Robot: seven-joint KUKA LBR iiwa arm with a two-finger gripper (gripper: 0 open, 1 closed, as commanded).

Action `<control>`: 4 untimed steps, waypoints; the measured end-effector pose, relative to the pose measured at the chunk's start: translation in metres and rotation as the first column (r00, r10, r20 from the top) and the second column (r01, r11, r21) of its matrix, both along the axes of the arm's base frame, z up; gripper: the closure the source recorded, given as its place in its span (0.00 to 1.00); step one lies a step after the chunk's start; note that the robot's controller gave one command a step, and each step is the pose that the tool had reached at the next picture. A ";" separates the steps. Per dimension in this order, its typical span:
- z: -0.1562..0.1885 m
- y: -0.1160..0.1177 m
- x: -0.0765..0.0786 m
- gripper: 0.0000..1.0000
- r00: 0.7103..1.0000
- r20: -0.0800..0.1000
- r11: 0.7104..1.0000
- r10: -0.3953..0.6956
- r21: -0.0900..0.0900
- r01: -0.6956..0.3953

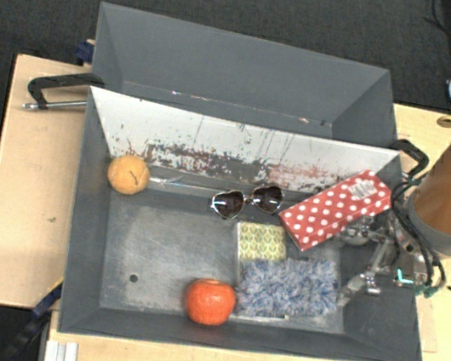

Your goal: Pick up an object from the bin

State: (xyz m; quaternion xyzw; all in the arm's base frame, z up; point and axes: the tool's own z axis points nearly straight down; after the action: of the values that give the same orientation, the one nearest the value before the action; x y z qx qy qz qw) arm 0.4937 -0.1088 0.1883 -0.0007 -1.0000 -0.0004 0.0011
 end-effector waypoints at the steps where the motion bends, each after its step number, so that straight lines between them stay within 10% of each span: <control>1: 0.002 0.000 0.001 0.00 1.000 0.005 1.000 0.001 -0.001 -0.001; 2: -0.053 0.019 0.008 0.00 0.999 0.010 0.999 0.043 -0.002 -0.043; 3: -0.109 0.073 0.021 1.00 0.977 0.006 0.977 0.212 -0.001 -0.212; 4: -0.109 0.073 0.021 1.00 0.977 0.006 0.977 0.212 -0.001 -0.212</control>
Offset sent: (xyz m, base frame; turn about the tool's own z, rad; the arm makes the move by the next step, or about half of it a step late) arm 0.0105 0.0418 -0.1183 -0.0923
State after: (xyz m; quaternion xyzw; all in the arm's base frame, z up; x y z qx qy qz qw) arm 0.5144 -0.0358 0.0798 0.1059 -0.9944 -0.0003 -0.0016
